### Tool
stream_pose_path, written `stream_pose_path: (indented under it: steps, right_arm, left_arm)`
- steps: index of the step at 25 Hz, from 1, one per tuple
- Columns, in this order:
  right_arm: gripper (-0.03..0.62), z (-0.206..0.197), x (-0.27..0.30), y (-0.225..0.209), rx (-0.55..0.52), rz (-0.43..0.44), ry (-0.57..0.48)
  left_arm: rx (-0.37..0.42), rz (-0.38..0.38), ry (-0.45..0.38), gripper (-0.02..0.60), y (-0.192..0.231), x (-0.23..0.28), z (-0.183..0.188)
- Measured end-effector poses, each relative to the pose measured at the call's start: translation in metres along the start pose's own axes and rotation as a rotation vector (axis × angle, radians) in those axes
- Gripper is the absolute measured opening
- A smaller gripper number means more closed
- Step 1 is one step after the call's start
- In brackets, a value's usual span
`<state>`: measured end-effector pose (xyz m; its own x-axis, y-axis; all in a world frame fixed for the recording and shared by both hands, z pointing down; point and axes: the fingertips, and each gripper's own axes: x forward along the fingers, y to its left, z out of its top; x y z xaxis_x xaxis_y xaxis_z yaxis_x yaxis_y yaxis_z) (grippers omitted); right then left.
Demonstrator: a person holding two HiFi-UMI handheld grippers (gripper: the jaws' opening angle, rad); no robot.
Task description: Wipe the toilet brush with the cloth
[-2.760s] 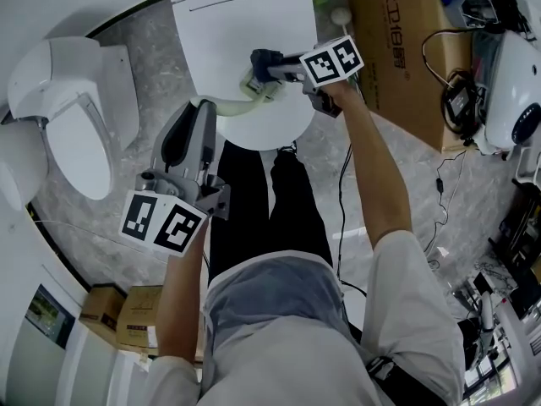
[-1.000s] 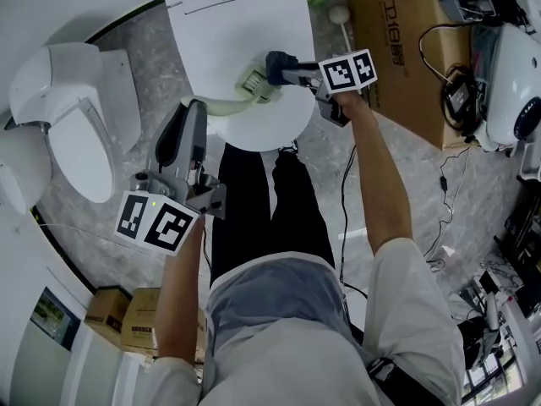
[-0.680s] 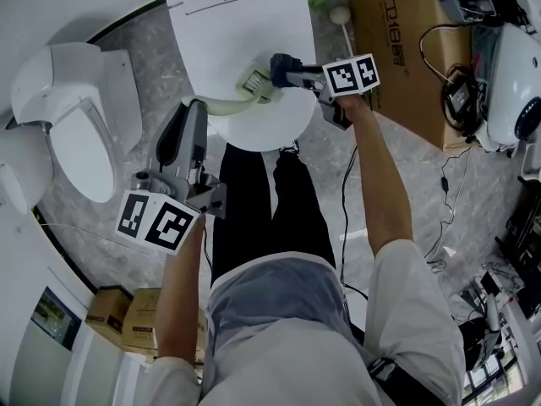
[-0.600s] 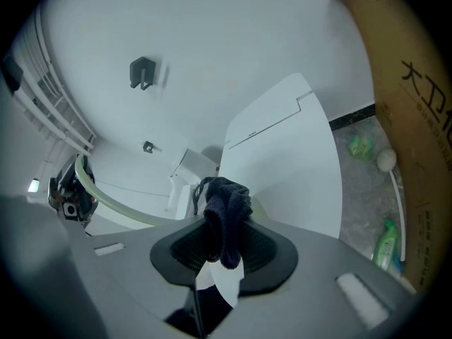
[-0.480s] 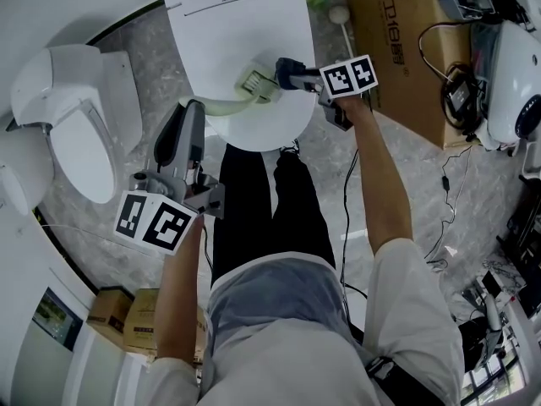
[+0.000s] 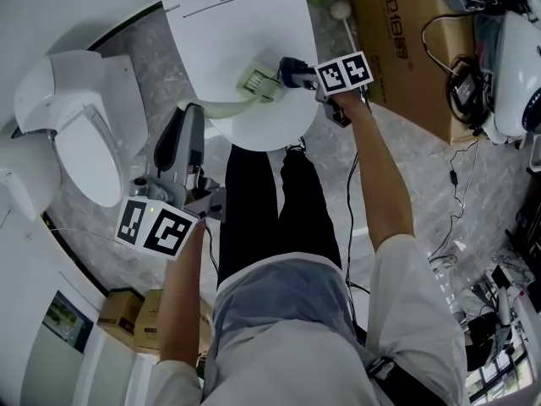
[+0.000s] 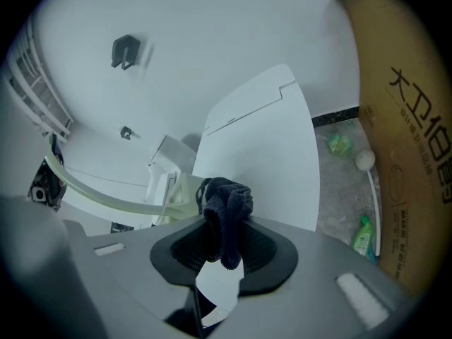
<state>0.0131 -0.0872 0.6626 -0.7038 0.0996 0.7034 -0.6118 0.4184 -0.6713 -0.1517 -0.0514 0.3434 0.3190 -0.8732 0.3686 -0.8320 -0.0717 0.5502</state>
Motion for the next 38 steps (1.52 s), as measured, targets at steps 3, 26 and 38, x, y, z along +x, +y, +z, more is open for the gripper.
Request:
stream_pose_path:
  steps: [3,26,38]
  right_arm:
    - [0.089,0.007,0.004,-0.006,-0.026,-0.044,0.021]
    - [0.089,0.06,0.058,0.017,-0.072,-0.074,0.095]
    - [0.089,0.075,0.048,0.04,-0.139,-0.043,0.066]
  left_arm:
    - [0.0,-0.004,0.002,0.0,0.0,0.0,0.0]
    - [-0.019,-0.022,-0.01,0.0,0.004,0.002,0.003]
    - [-0.034,-0.012,-0.016,0.0,0.009,-0.003,0.002]
